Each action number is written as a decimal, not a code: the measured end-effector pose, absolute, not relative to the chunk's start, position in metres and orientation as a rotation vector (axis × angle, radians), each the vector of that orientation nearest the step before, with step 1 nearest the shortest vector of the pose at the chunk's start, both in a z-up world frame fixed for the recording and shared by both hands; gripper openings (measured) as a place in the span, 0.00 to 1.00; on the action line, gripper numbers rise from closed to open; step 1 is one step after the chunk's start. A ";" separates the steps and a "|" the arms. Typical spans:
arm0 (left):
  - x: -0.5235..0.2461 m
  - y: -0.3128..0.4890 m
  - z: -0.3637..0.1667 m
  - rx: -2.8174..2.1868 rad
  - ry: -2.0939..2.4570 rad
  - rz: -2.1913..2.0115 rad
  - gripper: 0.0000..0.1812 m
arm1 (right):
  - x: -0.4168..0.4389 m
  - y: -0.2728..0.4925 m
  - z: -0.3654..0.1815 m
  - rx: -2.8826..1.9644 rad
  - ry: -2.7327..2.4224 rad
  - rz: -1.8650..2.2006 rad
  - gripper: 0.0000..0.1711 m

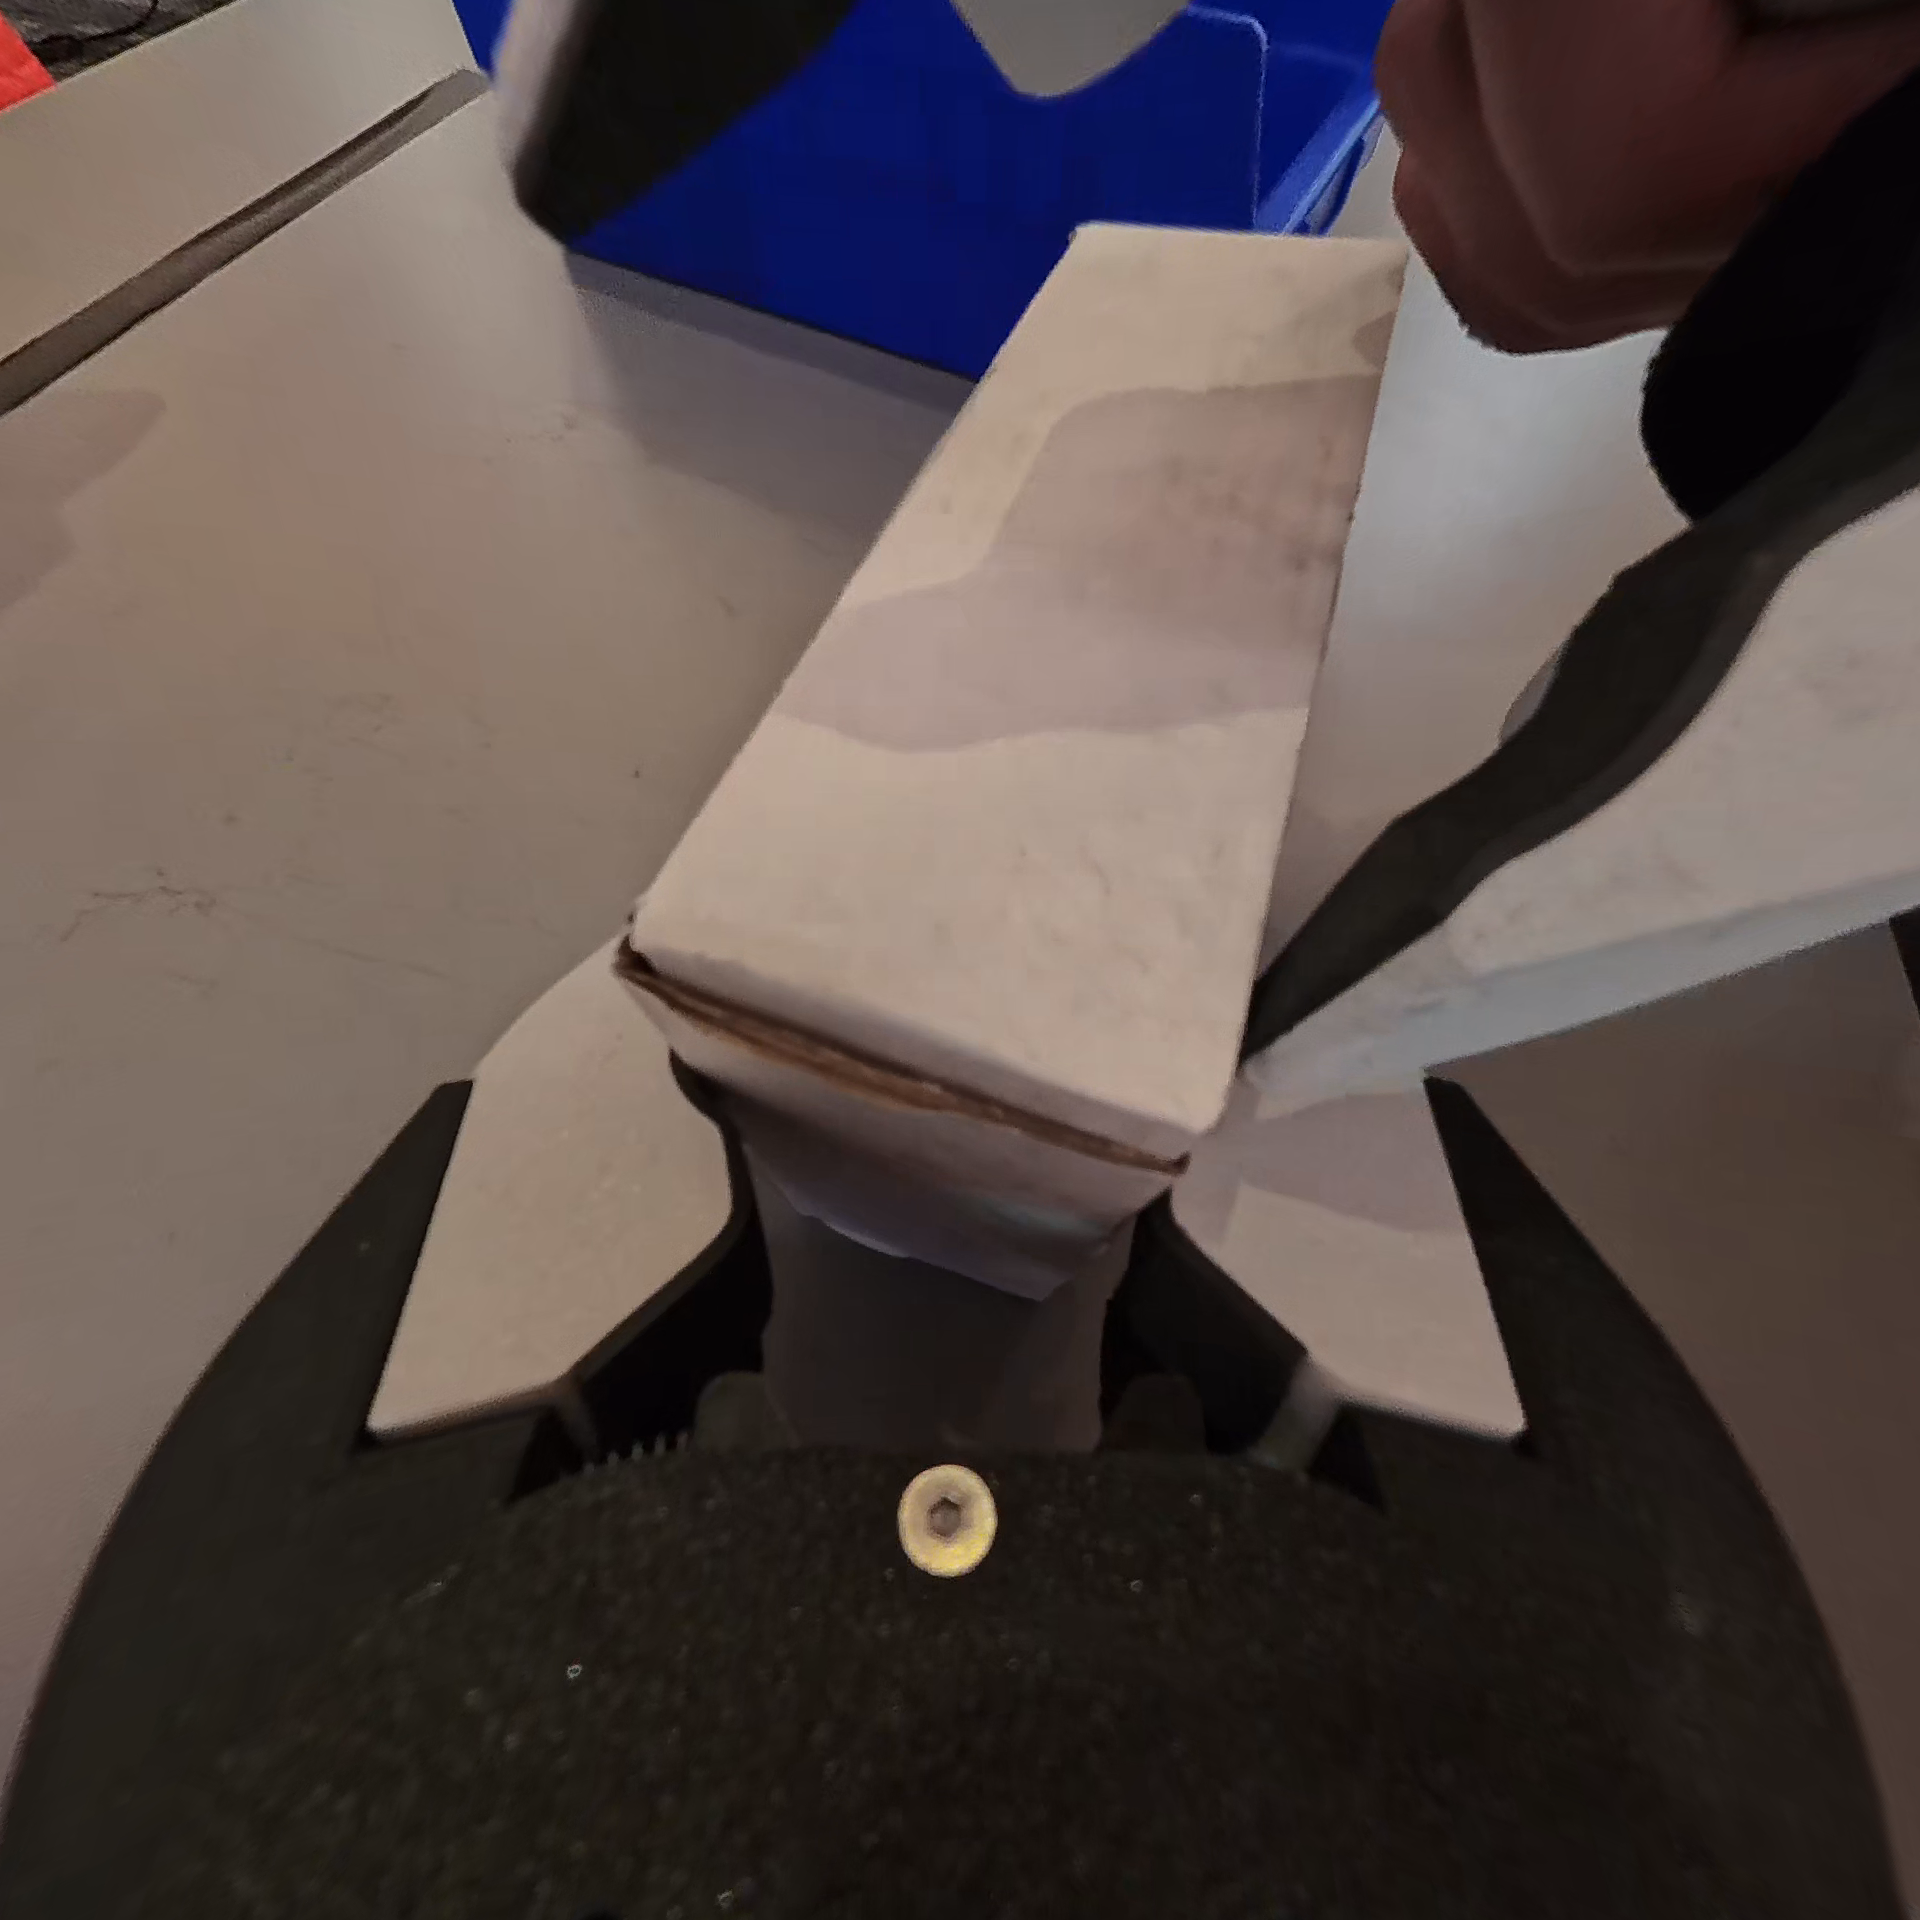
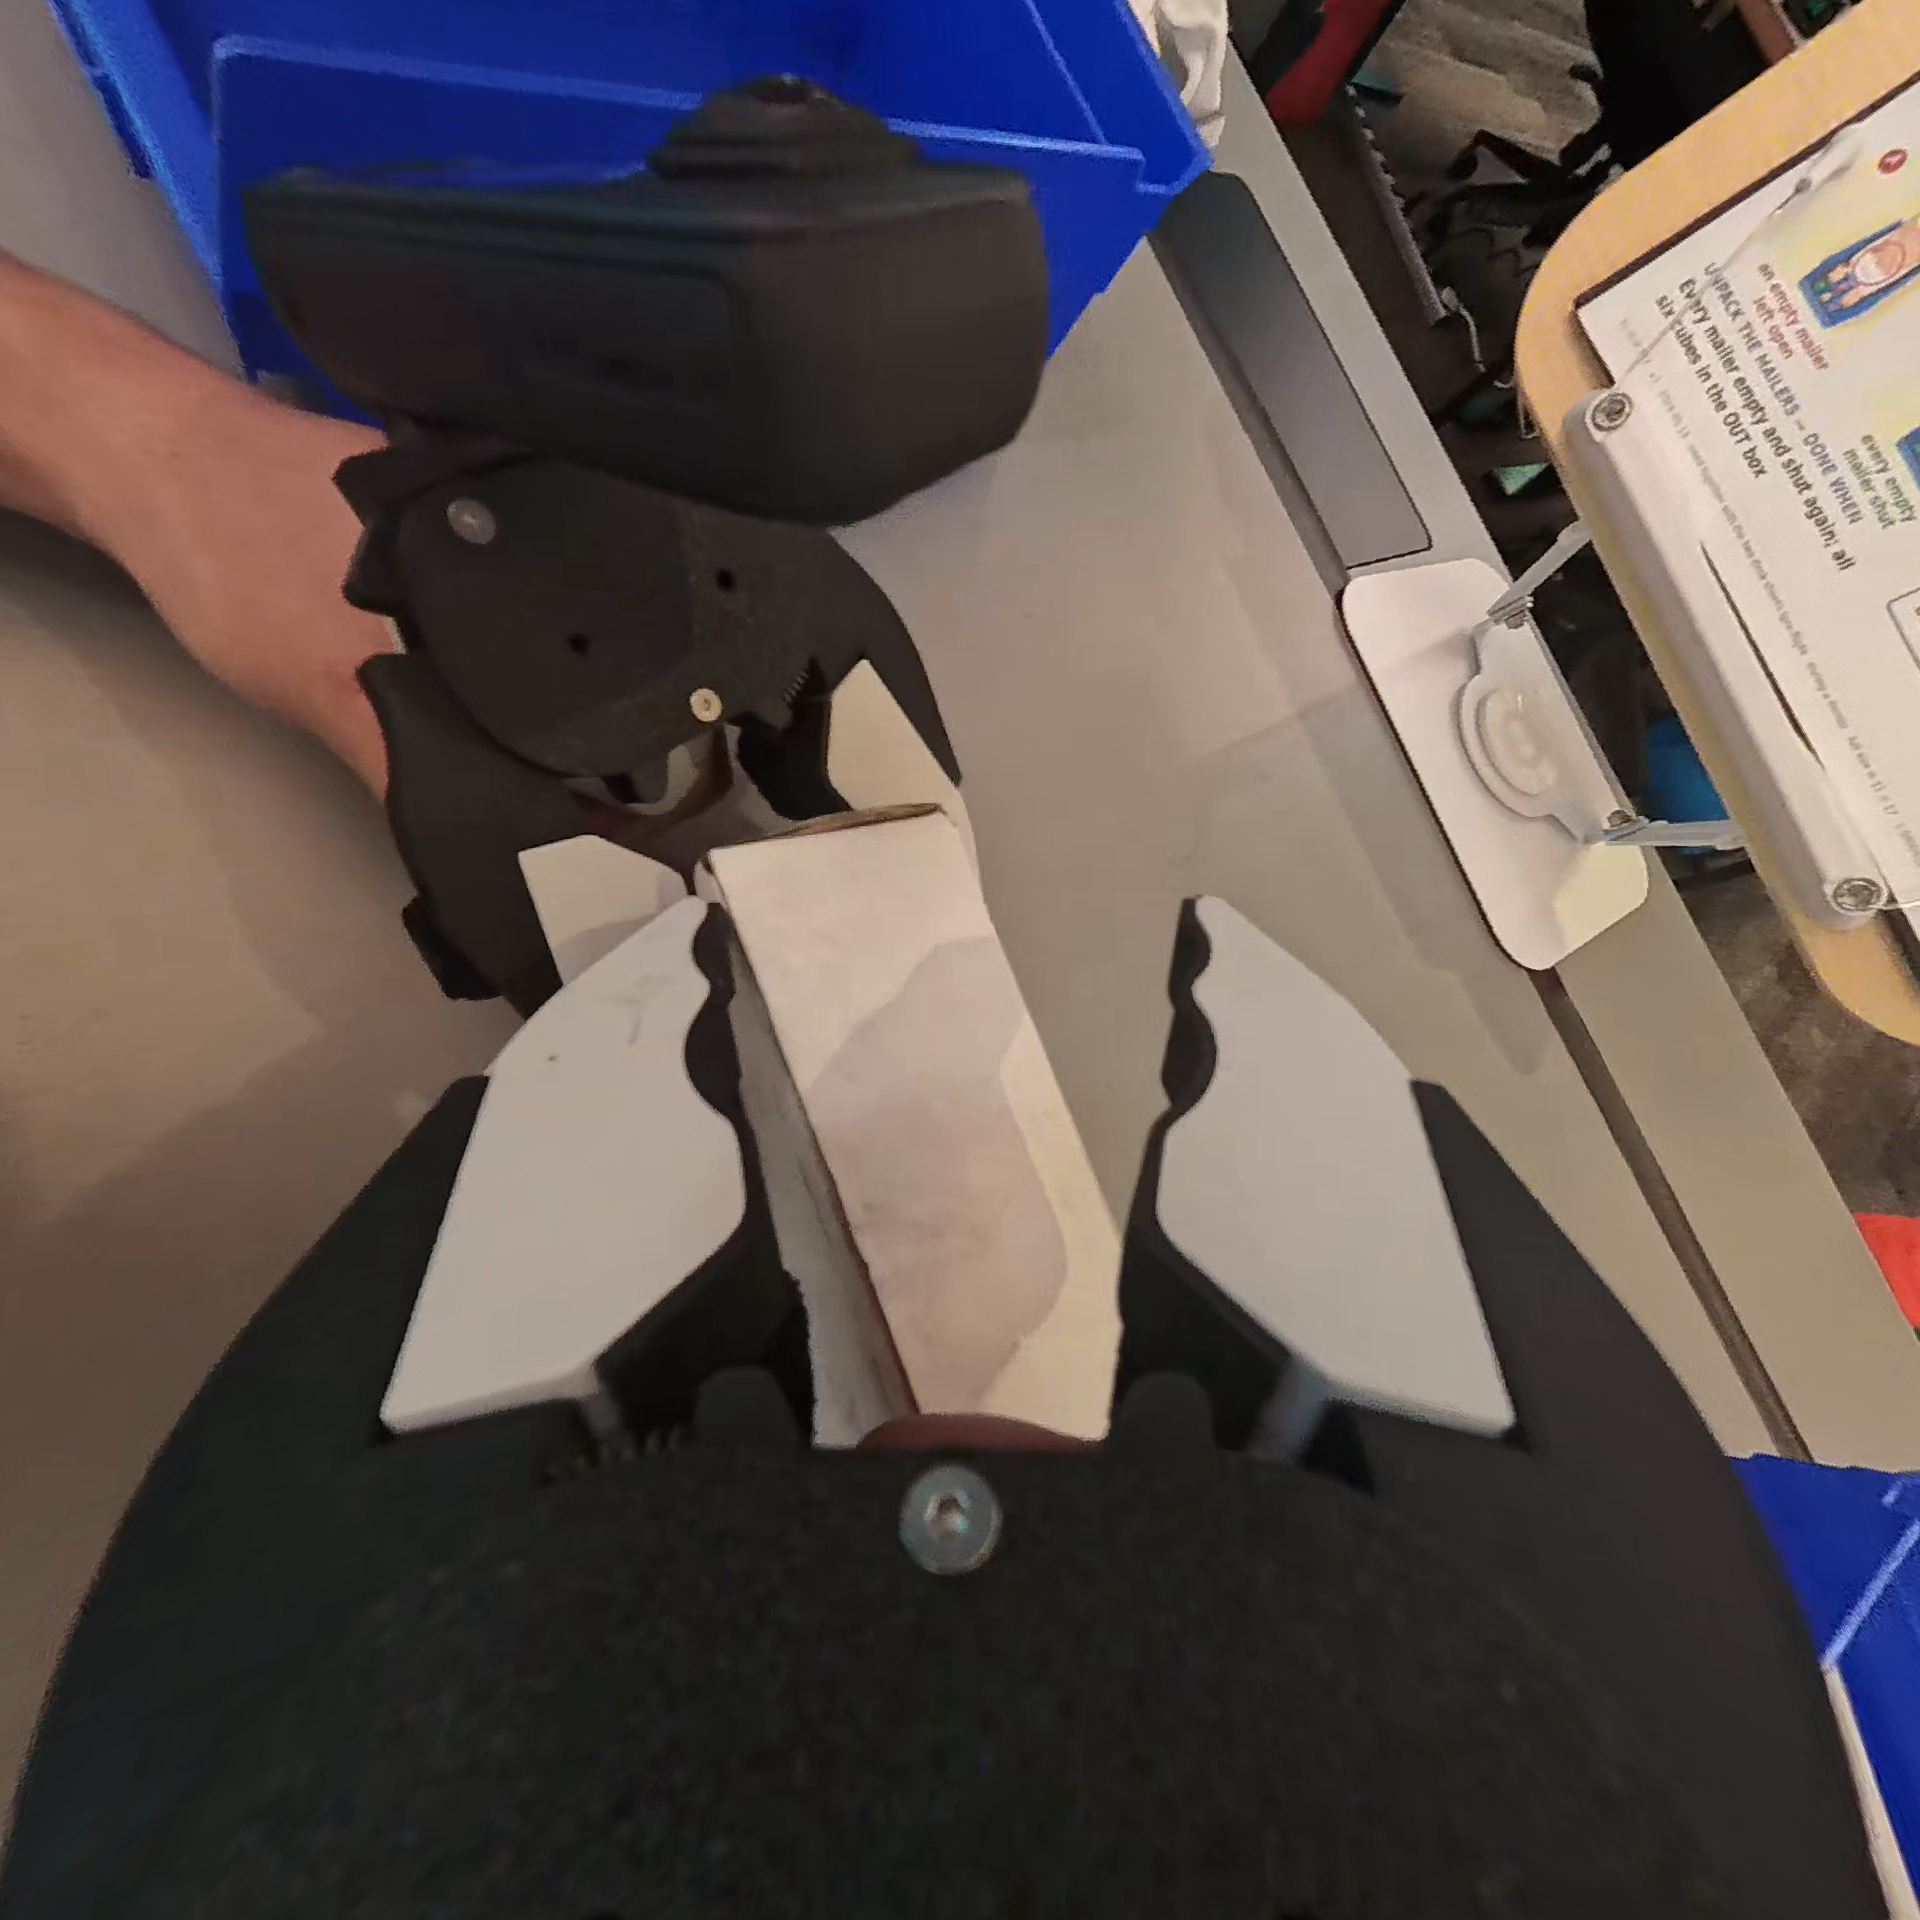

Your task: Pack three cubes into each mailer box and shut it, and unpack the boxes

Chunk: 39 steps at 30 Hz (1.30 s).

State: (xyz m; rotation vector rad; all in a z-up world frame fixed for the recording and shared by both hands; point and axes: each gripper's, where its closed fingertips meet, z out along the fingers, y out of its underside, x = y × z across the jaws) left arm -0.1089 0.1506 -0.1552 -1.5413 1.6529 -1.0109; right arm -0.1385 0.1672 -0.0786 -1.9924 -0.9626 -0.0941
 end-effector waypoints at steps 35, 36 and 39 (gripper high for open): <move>-0.122 0.210 -0.152 -1.129 1.564 -0.128 0.46 | -0.072 0.154 -0.065 -1.865 -1.051 -0.291 0.21; -0.123 0.212 -0.152 -1.120 1.550 -0.074 0.46 | -0.079 0.153 -0.071 -1.850 -1.103 -0.304 0.09; -0.133 0.216 -0.154 -1.214 1.487 -0.016 0.45 | -0.083 0.152 -0.083 -1.835 -1.156 -0.379 0.05</move>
